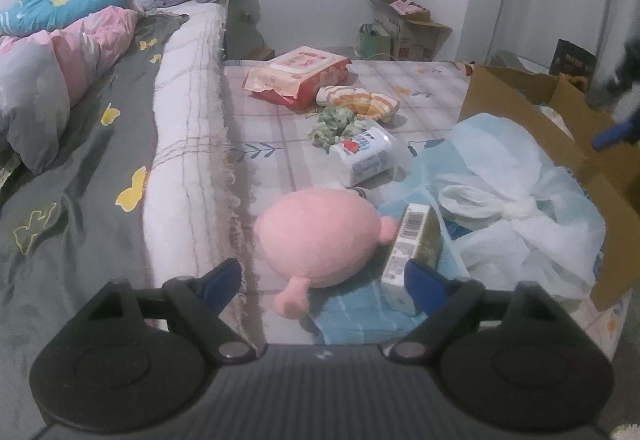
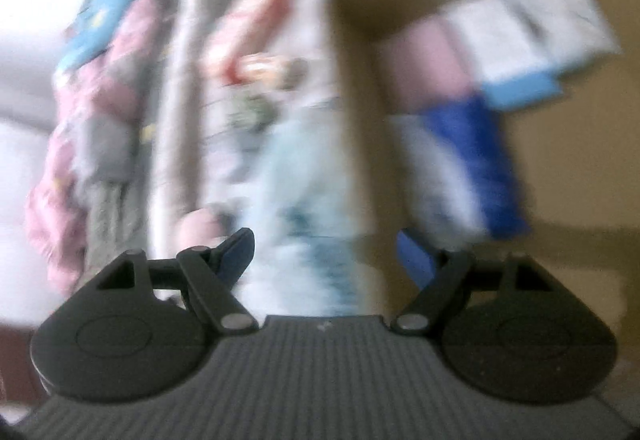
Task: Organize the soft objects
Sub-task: 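Lower the right gripper onto the pink plush toy and close it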
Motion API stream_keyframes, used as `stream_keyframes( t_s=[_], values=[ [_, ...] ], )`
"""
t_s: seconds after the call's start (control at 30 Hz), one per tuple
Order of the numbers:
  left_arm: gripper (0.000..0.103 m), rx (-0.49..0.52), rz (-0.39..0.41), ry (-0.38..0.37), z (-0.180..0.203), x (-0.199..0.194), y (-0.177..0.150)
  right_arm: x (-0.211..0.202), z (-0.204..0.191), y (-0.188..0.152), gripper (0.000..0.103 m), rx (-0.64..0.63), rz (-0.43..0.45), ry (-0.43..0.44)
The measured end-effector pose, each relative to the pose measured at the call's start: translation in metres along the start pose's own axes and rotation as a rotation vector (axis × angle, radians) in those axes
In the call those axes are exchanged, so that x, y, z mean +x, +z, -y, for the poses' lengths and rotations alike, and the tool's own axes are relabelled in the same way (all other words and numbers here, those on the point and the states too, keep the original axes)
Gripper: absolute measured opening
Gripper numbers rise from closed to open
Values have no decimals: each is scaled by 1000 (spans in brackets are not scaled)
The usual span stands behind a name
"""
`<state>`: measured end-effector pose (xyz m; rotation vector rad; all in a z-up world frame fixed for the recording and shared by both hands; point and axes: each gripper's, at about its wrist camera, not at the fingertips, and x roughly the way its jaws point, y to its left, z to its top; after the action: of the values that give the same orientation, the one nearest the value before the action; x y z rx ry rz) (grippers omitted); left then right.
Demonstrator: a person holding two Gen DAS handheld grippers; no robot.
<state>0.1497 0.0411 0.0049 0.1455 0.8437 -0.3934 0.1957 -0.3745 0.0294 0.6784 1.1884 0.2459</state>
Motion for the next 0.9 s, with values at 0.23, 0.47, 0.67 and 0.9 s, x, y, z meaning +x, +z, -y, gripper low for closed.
stream_keyframes(
  t_s=[0.23, 0.47, 0.67, 0.9],
  values=[
    [83, 0, -71, -10, -10, 26, 13, 104, -101, 21, 78, -151, -189, 119],
    [83, 15, -161, -19, -13, 56, 17, 206, -144, 39, 77, -175, -323, 57],
    [83, 28, -208, -23, -13, 76, 18, 254, -151, 39, 77, -173, -388, 23],
    [81, 13, -213, -44, -12, 85, 20, 277, -153, 36, 78, -165, -410, 11]
  ],
)
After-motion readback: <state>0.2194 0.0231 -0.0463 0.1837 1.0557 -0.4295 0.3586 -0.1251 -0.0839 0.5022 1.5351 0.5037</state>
